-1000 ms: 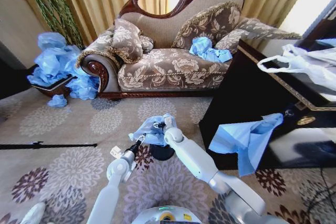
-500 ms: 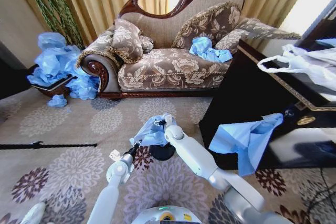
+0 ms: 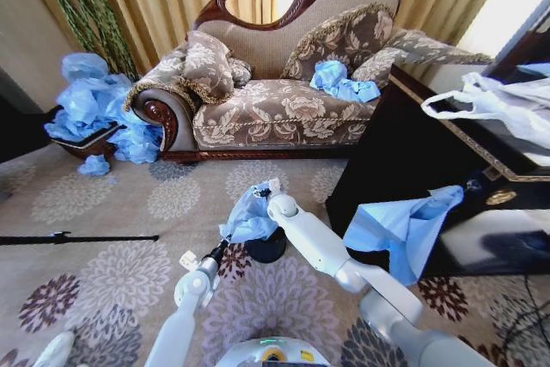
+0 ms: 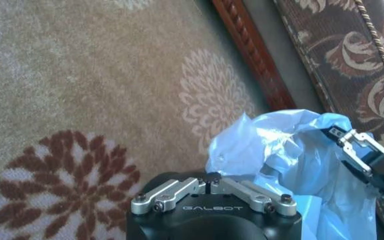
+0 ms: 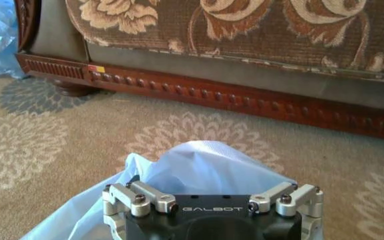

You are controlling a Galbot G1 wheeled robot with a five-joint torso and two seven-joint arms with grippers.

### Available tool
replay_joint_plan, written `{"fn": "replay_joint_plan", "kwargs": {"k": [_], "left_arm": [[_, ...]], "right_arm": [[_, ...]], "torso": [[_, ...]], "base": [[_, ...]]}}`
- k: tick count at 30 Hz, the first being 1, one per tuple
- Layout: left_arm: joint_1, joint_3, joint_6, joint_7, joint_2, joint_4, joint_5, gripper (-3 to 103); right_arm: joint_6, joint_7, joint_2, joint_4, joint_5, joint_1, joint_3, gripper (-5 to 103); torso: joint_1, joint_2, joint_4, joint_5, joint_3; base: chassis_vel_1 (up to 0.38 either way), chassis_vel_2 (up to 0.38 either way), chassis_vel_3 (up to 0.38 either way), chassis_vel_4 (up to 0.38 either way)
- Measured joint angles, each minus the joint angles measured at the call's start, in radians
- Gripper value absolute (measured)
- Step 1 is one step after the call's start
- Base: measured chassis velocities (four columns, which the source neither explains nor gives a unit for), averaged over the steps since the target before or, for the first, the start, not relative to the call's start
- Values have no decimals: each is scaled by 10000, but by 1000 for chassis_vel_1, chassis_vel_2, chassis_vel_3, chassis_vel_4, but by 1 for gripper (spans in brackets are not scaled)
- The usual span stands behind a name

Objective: Place a garbage bag over the trash bin.

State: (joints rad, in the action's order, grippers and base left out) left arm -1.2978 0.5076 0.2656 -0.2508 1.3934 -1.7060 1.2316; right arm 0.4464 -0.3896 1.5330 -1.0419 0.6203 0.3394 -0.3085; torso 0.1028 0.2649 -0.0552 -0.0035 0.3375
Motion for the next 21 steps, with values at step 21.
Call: {"fn": "replay_joint_plan", "kwargs": {"k": [21], "left_arm": [[-344, -228, -204, 405, 569, 114, -1178, 0]], "right_arm": [[-192, 519, 8, 934, -545, -250, 214, 100]], "torso": [[0, 0, -1, 0, 0]], "base": [[0, 0, 0, 0]]}}
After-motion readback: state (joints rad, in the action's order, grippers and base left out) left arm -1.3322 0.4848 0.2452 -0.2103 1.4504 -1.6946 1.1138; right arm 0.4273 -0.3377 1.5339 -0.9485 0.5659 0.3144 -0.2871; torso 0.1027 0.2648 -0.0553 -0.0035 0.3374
